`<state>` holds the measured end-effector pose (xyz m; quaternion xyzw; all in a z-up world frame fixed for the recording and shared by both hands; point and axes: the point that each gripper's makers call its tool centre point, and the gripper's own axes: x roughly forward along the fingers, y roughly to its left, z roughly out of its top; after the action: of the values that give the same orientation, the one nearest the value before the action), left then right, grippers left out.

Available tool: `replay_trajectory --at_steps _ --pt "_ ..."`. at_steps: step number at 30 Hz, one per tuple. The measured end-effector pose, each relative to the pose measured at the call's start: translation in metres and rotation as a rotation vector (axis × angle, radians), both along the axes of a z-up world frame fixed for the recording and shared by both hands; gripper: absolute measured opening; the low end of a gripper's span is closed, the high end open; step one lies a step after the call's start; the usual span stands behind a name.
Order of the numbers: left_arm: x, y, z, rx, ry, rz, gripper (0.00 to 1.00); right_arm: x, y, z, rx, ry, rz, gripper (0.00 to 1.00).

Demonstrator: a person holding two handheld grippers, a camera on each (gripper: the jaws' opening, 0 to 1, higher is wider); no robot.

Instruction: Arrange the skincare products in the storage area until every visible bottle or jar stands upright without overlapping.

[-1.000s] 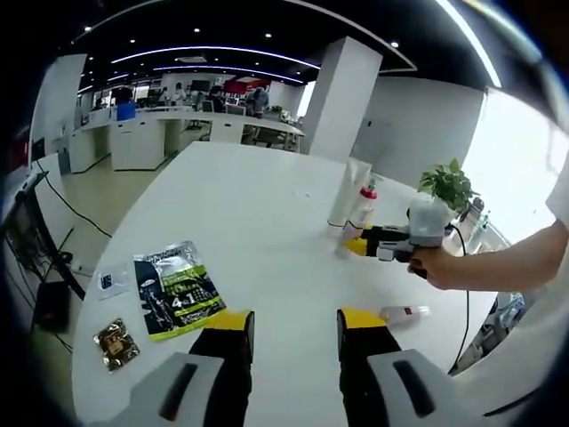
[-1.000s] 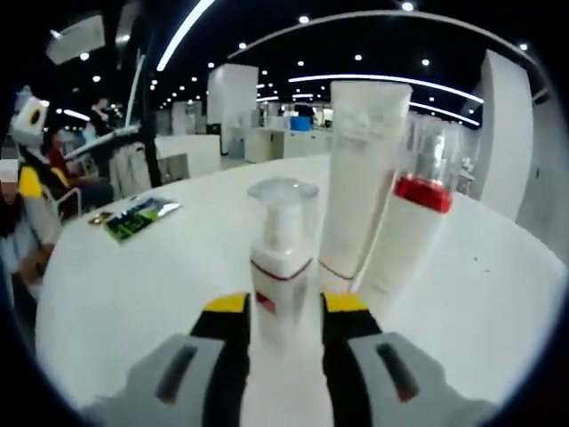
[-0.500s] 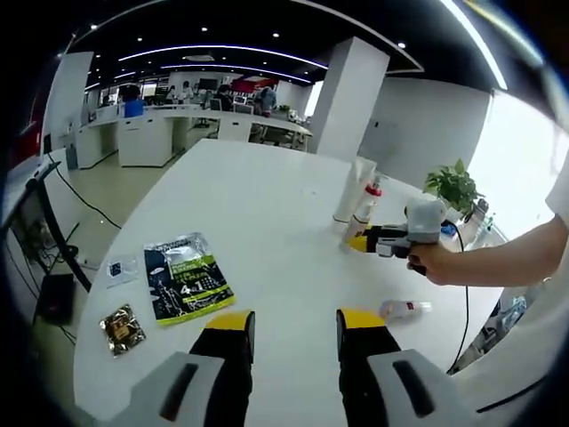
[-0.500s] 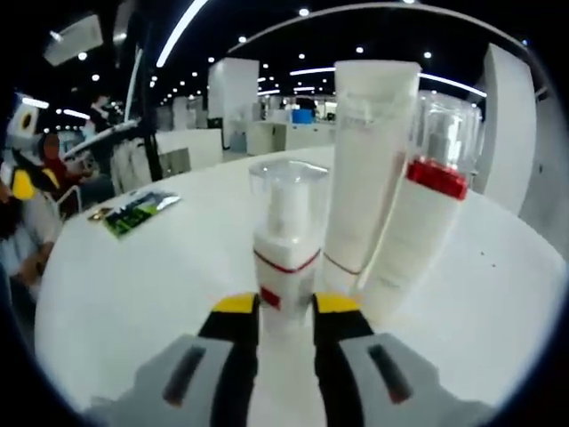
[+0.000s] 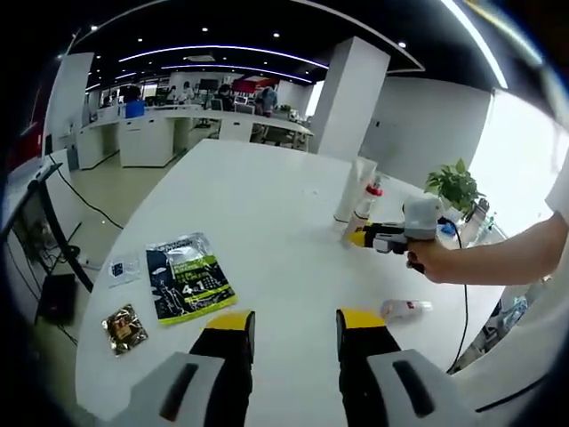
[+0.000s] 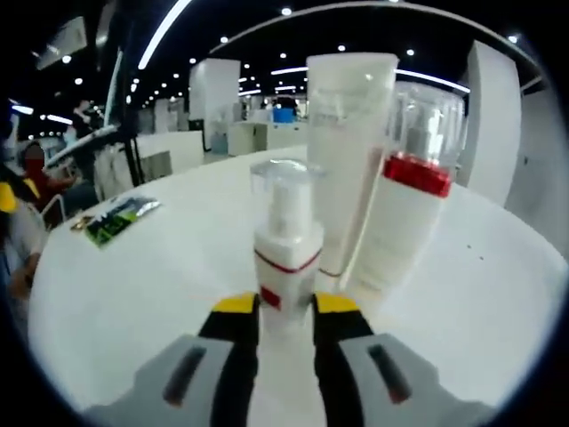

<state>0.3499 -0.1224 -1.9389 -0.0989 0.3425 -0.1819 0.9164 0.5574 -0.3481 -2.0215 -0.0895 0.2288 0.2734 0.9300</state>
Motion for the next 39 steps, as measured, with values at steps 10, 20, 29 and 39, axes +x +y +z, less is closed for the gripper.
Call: replay_trajectory --at_steps 10,20,29,39 --pt "-0.002 0.003 0.001 0.003 -0.001 0.004 0.37 0.005 0.002 0.0 0.006 0.009 -0.01 0.21" --pt "-0.005 -0.001 -0.002 -0.003 0.004 -0.01 0.37 -0.001 -0.001 -0.003 0.036 0.06 -0.036 0.26" --pt "-0.007 -0.005 -0.005 -0.011 0.01 -0.019 0.37 -0.011 -0.006 -0.003 0.051 0.075 -0.059 0.22" --pt "-0.007 -0.004 -0.007 -0.011 0.014 -0.013 0.36 -0.011 -0.003 0.006 0.062 0.058 -0.063 0.16"
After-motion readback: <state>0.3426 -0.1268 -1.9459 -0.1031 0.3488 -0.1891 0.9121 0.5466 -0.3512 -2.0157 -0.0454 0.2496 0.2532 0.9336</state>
